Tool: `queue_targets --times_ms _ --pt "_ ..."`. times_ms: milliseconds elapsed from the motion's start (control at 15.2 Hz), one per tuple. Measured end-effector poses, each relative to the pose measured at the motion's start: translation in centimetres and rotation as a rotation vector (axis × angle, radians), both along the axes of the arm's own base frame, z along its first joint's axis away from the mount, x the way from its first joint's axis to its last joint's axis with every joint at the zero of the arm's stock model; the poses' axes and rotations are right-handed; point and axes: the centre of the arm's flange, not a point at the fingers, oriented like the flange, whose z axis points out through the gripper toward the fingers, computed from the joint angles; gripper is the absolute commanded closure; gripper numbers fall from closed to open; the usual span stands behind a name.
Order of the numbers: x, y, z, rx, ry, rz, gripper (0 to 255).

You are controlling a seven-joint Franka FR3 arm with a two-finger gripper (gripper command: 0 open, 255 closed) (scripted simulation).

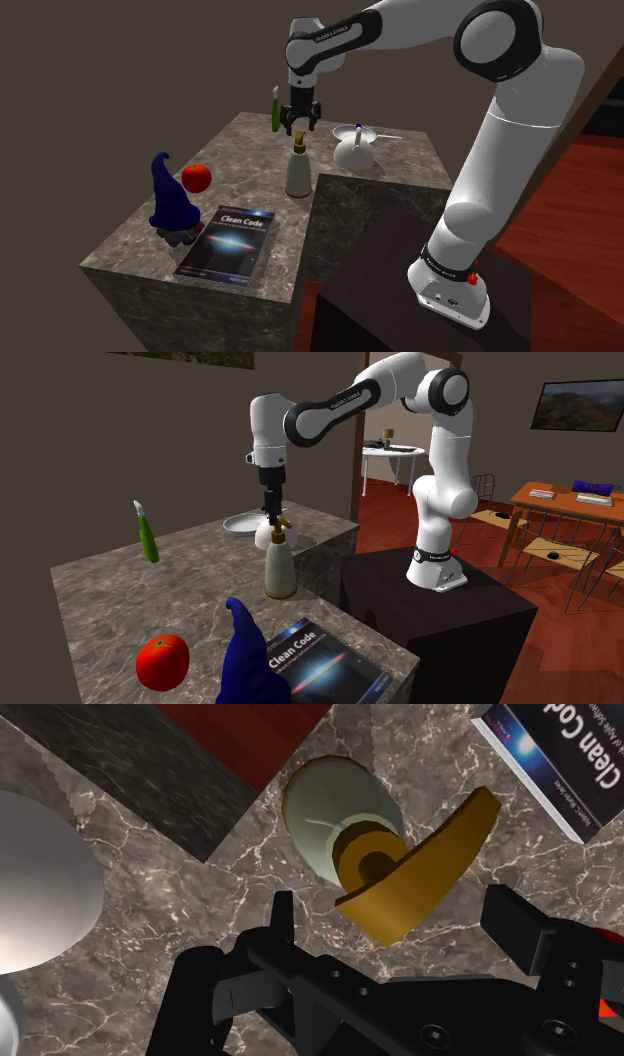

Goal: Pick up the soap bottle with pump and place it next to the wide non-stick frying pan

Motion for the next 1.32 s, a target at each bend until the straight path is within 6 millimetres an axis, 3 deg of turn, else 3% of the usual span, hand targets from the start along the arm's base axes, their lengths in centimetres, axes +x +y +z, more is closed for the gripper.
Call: queue_targets --times_ms 330,726,792,1320 --pt "0.1 0.2 -2.6 0.000 0.001 -0.001 0" --pt "0.0 0.1 -2.9 0.000 0.000 -0.001 0" --pt "0.0 0.1 -2.9 0.000 0.000 -0.001 255" --pt "0.0 0.2 -2.8 0.001 -0.001 0.000 255"
